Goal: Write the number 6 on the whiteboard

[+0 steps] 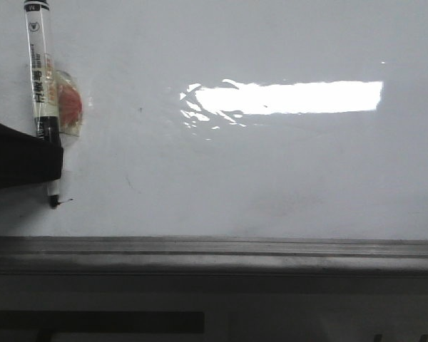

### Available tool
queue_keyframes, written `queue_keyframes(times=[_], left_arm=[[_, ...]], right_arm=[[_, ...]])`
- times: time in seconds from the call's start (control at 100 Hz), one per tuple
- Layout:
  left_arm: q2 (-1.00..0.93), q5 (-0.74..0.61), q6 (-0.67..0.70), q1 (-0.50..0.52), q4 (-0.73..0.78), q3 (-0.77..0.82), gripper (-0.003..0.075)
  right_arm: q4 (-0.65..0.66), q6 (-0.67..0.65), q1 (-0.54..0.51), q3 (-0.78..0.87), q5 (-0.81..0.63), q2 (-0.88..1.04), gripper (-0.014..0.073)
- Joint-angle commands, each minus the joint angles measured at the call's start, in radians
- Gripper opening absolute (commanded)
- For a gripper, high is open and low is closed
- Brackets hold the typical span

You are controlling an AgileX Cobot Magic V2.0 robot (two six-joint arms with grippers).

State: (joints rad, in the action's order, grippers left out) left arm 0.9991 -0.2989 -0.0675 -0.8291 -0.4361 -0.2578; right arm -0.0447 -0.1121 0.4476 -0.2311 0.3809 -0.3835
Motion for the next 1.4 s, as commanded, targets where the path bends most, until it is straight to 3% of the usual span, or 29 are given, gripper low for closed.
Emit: queue_keyframes(times=[0.0, 0.16, 0.32, 0.39, 0.46, 0.58, 0.68, 1.39], left_arm=[[-0.037, -0.03, 0.002, -0.014, 0.038, -0.016, -0.0019], [-0.124, 0.016, -0.004, -0.031, 0.117, -0.017, -0.0019], [-0.178, 0.196, -0.008, -0.032, 0.267, -0.059, -0.0019], [-0.183, 0.254, -0.008, -0.032, 0.305, -0.082, -0.0019], [-0.183, 0.299, -0.008, -0.032, 0.357, -0.103, -0.0019], [-0.183, 0.364, -0.008, -0.032, 0.449, -0.138, -0.0019], [-0.183, 0.402, -0.008, -0.032, 0.499, -0.151, -0.0019], [-0.183, 0.412, -0.03, -0.071, 0.527, -0.155, -0.0019]], right_arm=[[0.003, 0.086, 0.053, -0.08, -0.019, -0.062, -0.0053], [0.003, 0.112, 0.192, -0.197, -0.009, -0.185, -0.0053], [0.003, 0.112, 0.341, -0.331, -0.011, -0.337, -0.0049], [0.003, 0.112, 0.407, -0.387, -0.011, -0.411, -0.0008], [0.005, 0.112, 0.471, -0.441, -0.005, -0.483, 0.009], [0.008, 0.112, 0.546, -0.514, -0.034, -0.593, 0.0358], [0.008, 0.112, 0.572, -0.569, -0.075, -0.652, 0.0486], [-0.063, 0.105, 0.574, -0.742, -0.279, -0.881, 0.0488]])
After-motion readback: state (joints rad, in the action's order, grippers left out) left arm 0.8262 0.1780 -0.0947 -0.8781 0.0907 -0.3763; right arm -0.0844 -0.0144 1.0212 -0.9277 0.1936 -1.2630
